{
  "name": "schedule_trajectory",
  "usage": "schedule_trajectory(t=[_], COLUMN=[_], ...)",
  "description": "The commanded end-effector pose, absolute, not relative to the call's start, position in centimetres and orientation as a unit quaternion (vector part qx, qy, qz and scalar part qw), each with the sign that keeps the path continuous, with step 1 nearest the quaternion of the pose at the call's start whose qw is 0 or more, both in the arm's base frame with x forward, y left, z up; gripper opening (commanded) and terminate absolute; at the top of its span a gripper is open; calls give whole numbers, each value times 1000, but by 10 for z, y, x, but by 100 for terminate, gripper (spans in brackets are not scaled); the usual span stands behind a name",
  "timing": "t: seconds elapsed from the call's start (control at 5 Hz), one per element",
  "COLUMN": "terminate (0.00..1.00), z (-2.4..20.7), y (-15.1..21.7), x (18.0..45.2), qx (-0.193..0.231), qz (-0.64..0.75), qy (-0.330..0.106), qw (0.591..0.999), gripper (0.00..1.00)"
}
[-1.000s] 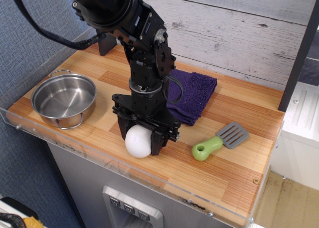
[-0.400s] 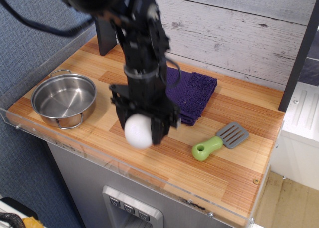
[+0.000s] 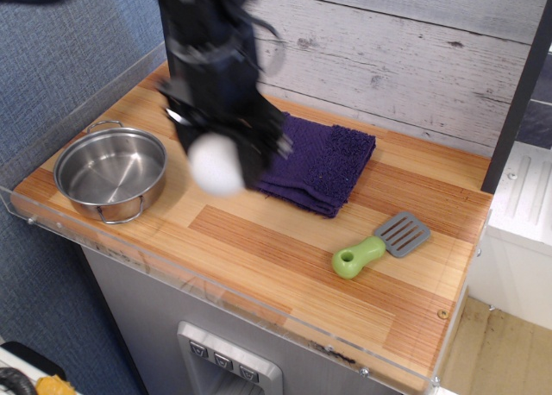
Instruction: Put the egg in the pot.
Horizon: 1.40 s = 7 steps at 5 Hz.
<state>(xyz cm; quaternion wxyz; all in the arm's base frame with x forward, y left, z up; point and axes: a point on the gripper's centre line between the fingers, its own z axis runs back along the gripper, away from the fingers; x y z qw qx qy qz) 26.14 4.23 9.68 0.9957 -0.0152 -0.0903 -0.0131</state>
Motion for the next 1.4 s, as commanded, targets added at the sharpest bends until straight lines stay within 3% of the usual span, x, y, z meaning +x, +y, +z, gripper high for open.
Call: schedule_trajectory(t=[0.0,0.2,0.4,0.6,1.0,1.2], terminate=[0,0,0,0,0,0], z=[111,104,81,59,29,36], y=[135,161,169,170,153,148], x=[245,238,240,251,275,275], qx=[3,10,24,49,55,55], qz=[58,80,93,99,95,100], qy=[-131,-135,-120,-104,-85,-88], qw=[990,988,988,988,990,990], gripper=[0,0,0,0,0,100])
